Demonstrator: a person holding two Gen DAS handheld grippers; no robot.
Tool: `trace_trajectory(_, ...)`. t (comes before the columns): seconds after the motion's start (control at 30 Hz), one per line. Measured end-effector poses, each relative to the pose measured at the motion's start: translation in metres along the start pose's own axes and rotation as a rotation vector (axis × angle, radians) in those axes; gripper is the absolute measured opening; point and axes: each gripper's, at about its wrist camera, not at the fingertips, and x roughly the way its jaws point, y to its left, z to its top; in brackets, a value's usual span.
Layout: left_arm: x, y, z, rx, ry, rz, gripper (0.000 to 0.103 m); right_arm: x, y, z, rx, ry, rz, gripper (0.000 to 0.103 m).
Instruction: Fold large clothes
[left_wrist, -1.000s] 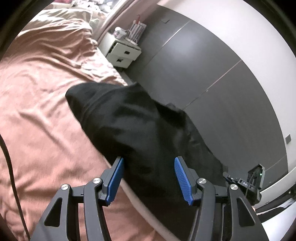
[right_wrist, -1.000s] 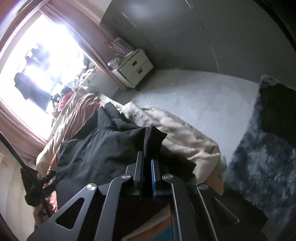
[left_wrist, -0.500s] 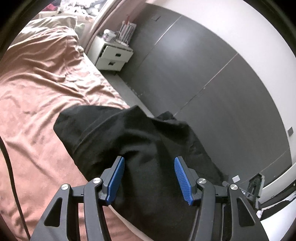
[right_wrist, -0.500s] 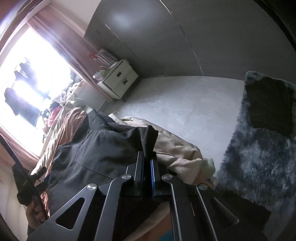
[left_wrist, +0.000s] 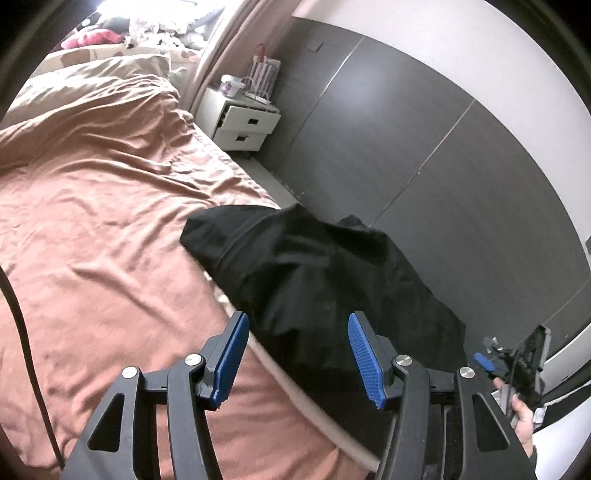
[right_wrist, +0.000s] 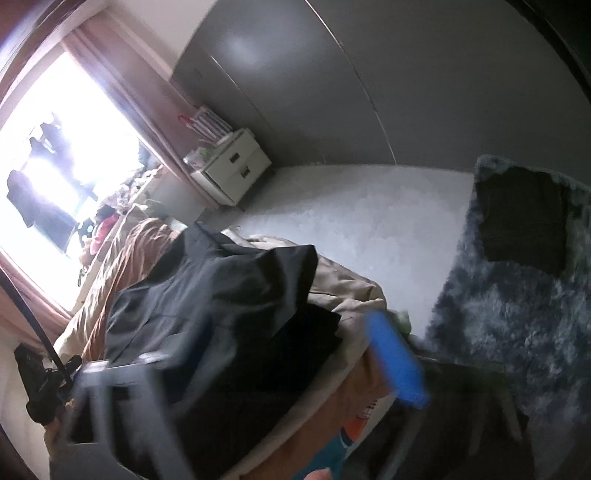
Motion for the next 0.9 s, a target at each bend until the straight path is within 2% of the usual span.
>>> trace_trajectory(0.2,-0.039,-0.012,-0.019,0.043,-0.011,0.048,0.059,-0.036,0.019,-0.020,-0.073,-0.011,-0.029,0.091)
trace_trajectory(0.23,-0.046,-0.014,-0.023,0.052,-0.019,0.063,0.062,-0.043,0.024,-0.026,-0.087,-0.012,-0.036,0.091)
trace_trajectory(0.37,-0.079,-0.022,-0.041,0.072,-0.051,0.064,0.087,-0.067,0.038,-0.044,-0.121,-0.016,-0.025,0.092)
trace_trajectory(0.47,-0.104,-0.030,-0.054,0.095,-0.083,0.073,0.101,-0.084,0.049,-0.060,-0.155,-0.026,-0.027,0.092)
trace_trajectory(0.6,-0.142,-0.036,-0.073,0.107,-0.126,0.069,0.102,-0.104,0.056,-0.078,-0.167,-0.032,0.006,0.093)
trace_trajectory(0.77,-0.179,-0.036,-0.097,0.111,-0.151,0.088,0.102,-0.130,0.063,-0.103,-0.201,-0.053,0.005,0.101)
trace_trajectory(0.9,-0.209,-0.034,-0.117,0.111,-0.186,0.094,0.102,-0.154,0.068,-0.123,-0.207,-0.076,0.013,0.102)
